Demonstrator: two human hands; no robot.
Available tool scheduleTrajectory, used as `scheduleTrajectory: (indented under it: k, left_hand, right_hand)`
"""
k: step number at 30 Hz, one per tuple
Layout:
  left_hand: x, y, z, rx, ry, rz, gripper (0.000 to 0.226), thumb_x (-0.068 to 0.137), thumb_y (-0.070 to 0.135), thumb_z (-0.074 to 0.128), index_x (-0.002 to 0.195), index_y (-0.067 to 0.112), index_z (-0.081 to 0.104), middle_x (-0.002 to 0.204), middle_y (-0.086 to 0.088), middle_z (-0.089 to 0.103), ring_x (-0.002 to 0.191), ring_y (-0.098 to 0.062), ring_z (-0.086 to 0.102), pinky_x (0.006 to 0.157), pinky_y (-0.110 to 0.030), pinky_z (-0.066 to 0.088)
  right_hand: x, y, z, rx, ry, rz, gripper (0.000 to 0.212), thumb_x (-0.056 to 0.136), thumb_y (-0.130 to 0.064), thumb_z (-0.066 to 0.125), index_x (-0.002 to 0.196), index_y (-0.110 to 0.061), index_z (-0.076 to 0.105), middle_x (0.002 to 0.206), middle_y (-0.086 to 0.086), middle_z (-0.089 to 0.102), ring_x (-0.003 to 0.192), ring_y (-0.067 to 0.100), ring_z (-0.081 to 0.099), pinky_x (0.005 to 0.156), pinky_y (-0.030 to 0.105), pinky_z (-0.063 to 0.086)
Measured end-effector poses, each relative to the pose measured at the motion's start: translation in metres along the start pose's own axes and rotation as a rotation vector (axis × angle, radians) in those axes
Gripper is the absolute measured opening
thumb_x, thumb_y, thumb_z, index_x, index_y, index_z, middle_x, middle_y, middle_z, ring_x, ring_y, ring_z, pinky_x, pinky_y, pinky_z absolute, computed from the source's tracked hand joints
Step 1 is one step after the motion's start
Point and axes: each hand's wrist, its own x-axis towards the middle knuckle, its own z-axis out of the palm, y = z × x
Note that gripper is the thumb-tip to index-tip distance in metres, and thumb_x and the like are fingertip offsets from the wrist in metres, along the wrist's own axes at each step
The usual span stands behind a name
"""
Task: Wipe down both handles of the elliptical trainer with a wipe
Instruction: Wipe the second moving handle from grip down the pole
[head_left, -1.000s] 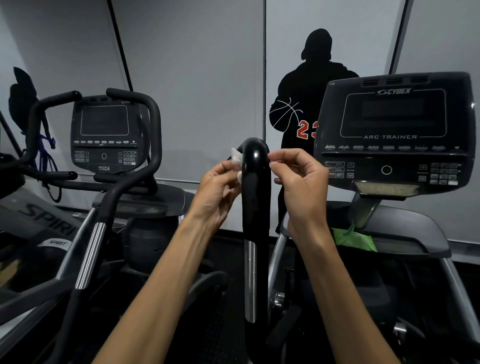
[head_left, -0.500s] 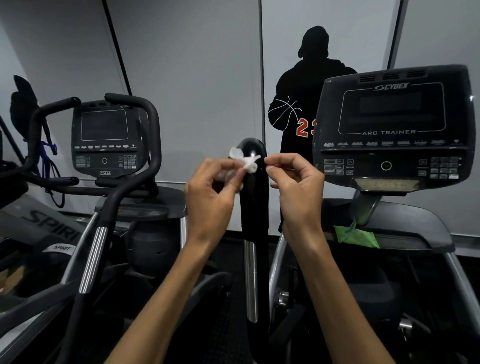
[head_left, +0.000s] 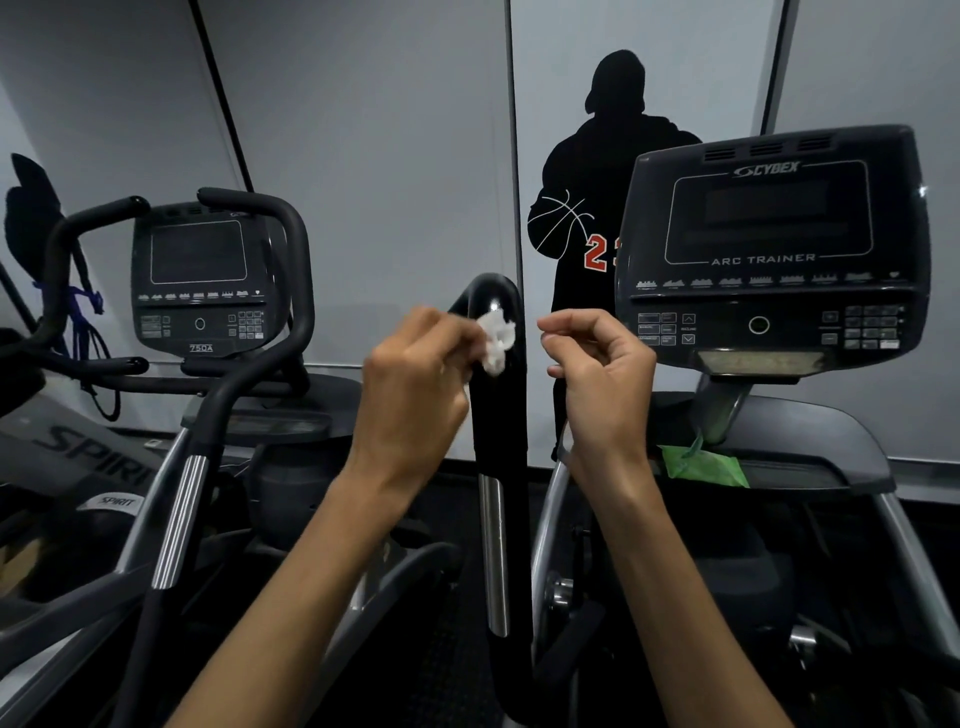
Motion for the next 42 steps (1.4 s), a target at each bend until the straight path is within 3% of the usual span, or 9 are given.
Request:
scheduleTrajectory:
  k: [7,11,16,19,26,31,37,39,42]
  left_hand:
    - [-0.002,0.015,0.008,0.07,-0.057,0.117,0.009,0.088,-0.002,0.069,0.085,0.006,0.072,0.084,-0.007,0.062,0.076,-0.024,0.06,0.066,-0.035,0.05]
    - [-0.008,0.003,-0.001,0.023,-0.002,0.051,0.011,0.084,-0.007,0.074,0.086,0.004,0.073,0.083,-0.007,0.065,0.074,-0.009,0.055,0.07,-0.01,0.04]
    - [0.009,0.029,0.011,0.139,-0.014,0.072,0.008,0.088,0.0,0.068,0.089,0.007,0.072,0.086,-0.008,0.062,0.078,-0.026,0.058,0.06,-0.041,0.05]
    - [-0.017,0.033,0.006,0.192,-0.134,0.133,0.021,0.084,-0.009,0.072,0.096,0.008,0.075,0.087,-0.007,0.062,0.078,-0.025,0.056,0.057,-0.042,0.052]
    - [0.005,0.032,-0.022,-0.282,-0.145,-0.253,0.021,0.083,0.017,0.083,0.1,0.017,0.071,0.085,0.012,0.069,0.078,0.001,0.067,0.063,-0.011,0.049]
    - [0.015,0.035,-0.024,-0.793,-0.282,-0.408,0.021,0.093,0.005,0.07,0.113,0.006,0.064,0.103,-0.015,0.073,0.093,-0.024,0.074,0.081,-0.034,0.06]
    - [0.012,0.042,-0.017,-1.166,-0.195,-0.608,0.023,0.081,0.01,0.069,0.104,0.006,0.065,0.092,-0.004,0.074,0.086,-0.016,0.071,0.072,-0.022,0.057]
    - [0.008,0.041,-0.014,-1.009,-0.219,-0.585,0.016,0.086,0.018,0.07,0.101,0.011,0.071,0.093,-0.007,0.075,0.086,-0.017,0.068,0.068,-0.023,0.055]
    - [0.003,0.029,-0.013,-0.58,-0.273,-0.439,0.012,0.09,0.017,0.075,0.095,0.027,0.078,0.093,0.003,0.072,0.085,-0.015,0.066,0.069,-0.021,0.05]
  right_hand:
    - [-0.004,0.001,-0.001,0.005,-0.019,-0.021,0.026,0.087,0.001,0.065,0.079,-0.022,0.074,0.083,-0.001,0.072,0.081,0.01,0.065,0.077,0.038,0.055]
    - [-0.003,-0.001,-0.005,0.008,-0.026,-0.037,0.023,0.087,-0.001,0.066,0.081,-0.021,0.074,0.082,-0.003,0.072,0.082,0.01,0.065,0.078,0.037,0.055]
    - [-0.011,-0.001,0.003,0.054,-0.037,-0.05,0.023,0.088,0.002,0.066,0.084,-0.018,0.074,0.081,-0.003,0.072,0.079,0.008,0.066,0.073,0.029,0.055]
    - [-0.015,0.0,-0.005,0.106,-0.055,-0.021,0.019,0.091,0.004,0.064,0.087,-0.012,0.073,0.079,0.0,0.07,0.073,0.01,0.066,0.067,0.026,0.054]
    - [-0.026,-0.005,-0.015,0.142,-0.202,-0.114,0.013,0.095,-0.006,0.065,0.105,-0.014,0.069,0.098,0.01,0.07,0.081,0.02,0.071,0.065,0.03,0.056]
    - [-0.024,-0.014,-0.02,0.035,-0.337,-0.291,0.029,0.092,-0.019,0.072,0.121,-0.015,0.068,0.119,0.006,0.065,0.106,0.026,0.069,0.088,0.054,0.058]
    - [-0.014,-0.014,-0.019,0.139,-0.3,-0.245,0.026,0.086,-0.008,0.077,0.11,-0.014,0.069,0.109,0.013,0.073,0.1,0.025,0.072,0.088,0.044,0.06]
    - [-0.008,-0.013,-0.017,0.226,-0.221,-0.184,0.016,0.088,-0.004,0.074,0.103,-0.007,0.069,0.099,0.009,0.073,0.091,0.017,0.071,0.082,0.032,0.059]
    - [0.001,-0.005,-0.016,0.184,-0.17,-0.155,0.011,0.091,-0.003,0.071,0.1,-0.006,0.067,0.098,0.011,0.072,0.09,0.02,0.07,0.086,0.037,0.059]
